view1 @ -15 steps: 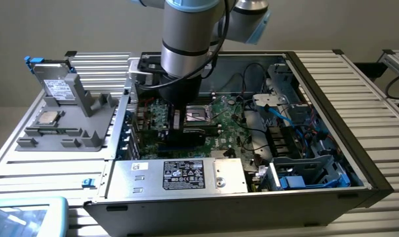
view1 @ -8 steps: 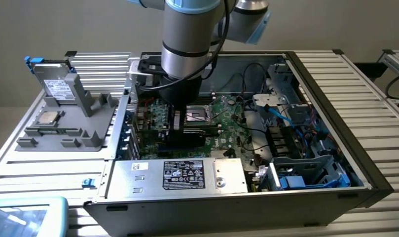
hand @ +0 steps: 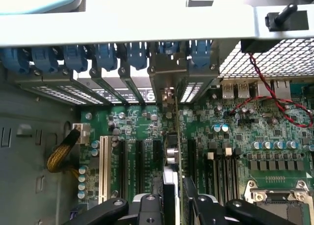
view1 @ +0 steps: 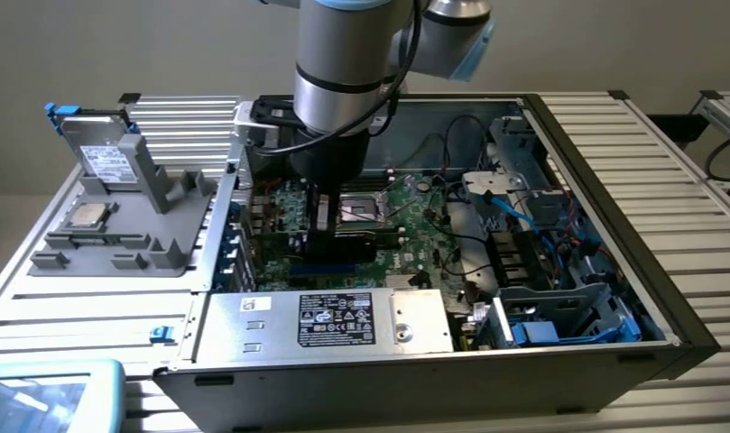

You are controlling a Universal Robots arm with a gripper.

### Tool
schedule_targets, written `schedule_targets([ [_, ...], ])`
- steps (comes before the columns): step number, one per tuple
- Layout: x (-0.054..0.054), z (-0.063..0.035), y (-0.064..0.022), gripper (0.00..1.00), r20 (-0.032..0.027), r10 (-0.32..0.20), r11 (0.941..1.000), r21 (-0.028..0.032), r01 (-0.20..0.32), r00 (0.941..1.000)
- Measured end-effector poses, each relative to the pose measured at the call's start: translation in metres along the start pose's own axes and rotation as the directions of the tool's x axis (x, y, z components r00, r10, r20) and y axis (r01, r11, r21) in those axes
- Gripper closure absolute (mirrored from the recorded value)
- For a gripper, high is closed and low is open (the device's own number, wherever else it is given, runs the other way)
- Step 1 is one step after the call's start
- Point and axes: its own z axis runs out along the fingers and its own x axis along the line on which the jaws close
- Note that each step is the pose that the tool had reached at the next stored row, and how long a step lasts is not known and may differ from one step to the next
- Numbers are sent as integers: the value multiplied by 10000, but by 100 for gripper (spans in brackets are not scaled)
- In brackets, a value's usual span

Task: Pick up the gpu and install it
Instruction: 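Insert the gpu into the slot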

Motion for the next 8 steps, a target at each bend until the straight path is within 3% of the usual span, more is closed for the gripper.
schedule_targets([
  [8, -2, 22, -6, 73, -2, -17, 10000, 3, 17, 10000],
])
